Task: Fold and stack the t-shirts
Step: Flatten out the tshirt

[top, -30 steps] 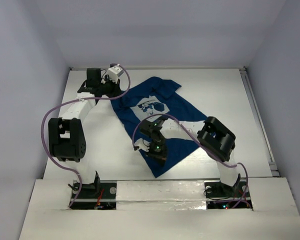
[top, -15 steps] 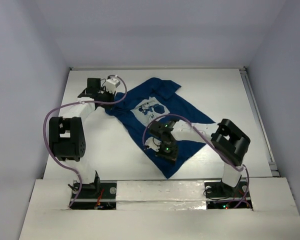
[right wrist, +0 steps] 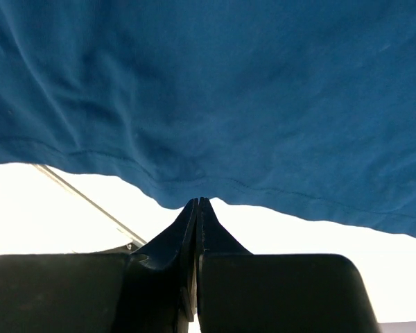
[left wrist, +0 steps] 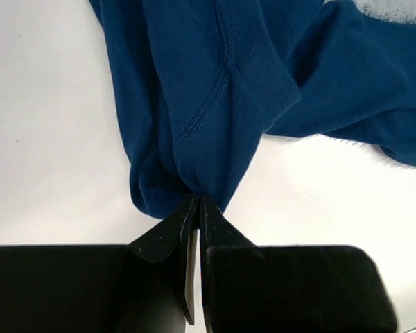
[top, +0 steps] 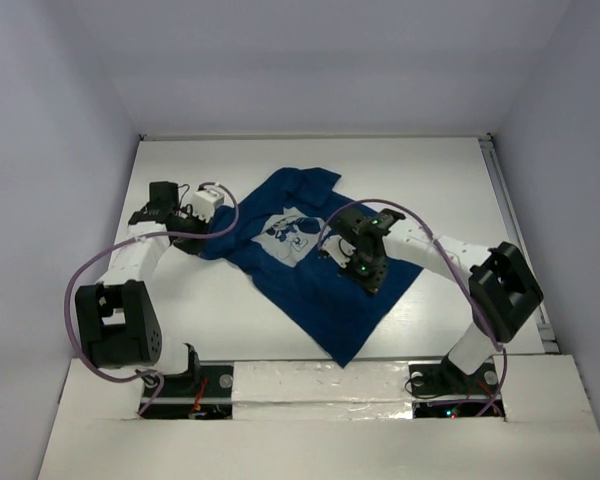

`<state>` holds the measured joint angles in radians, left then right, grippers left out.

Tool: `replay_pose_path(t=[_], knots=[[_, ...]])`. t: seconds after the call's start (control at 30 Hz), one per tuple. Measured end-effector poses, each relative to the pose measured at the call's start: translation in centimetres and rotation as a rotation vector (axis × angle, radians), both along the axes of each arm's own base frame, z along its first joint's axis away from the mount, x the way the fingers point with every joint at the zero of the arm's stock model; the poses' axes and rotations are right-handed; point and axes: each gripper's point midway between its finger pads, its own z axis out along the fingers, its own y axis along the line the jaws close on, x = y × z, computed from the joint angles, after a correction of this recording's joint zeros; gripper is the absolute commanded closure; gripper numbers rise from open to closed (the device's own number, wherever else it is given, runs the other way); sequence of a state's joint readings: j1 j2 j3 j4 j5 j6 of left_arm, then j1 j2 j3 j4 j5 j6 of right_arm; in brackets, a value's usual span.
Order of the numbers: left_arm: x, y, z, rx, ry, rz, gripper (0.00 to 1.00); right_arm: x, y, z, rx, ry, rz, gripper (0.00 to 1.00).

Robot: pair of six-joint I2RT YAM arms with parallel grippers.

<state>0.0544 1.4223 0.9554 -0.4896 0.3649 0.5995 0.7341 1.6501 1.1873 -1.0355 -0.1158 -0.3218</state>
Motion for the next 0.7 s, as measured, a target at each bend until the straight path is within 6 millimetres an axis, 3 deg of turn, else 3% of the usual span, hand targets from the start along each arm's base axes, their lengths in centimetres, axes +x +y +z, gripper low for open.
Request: replay_pose_path(t=[0.1,0.2,0.3,0.4,0.53,0.6,0.7], knots=[[0.0,0.2,0.1,0.008,-0.007,-0.004,1.00,1.8,1.2,0.3,0.009,-0.019,-0.006,1.00],[-0.3,1.0,-0.4,0.013,0.016,0.009,1.00,4.9,2.5,-0.9,0.014,-0.028,-0.036,1.00],[-1.6,3.3,-1.6,0.027,0.051,0.054,1.00,7.4,1.7,-2.0,0.009,-0.025,-0.104,1.00],[-4.3,5.7,-3.1,0.044,0.116,0.097,0.99,9.8,0.6,-2.2,0.014,-0.035,-0.174,1.00],[-6.5,6.8,-2.9,0.055,0.151,0.110,0.82,12.2,0.4,-0.8,0.046,-0.083,-0.213,1.00],[-6.6,6.5,-2.2,0.044,0.145,0.097,0.67,12.6,0.8,-0.4,0.059,-0.098,-0.209,1.00],[-5.6,5.9,-0.1,0.008,0.110,0.073,0.36,12.5,1.0,-0.4,0.064,-0.097,-0.204,1.00]])
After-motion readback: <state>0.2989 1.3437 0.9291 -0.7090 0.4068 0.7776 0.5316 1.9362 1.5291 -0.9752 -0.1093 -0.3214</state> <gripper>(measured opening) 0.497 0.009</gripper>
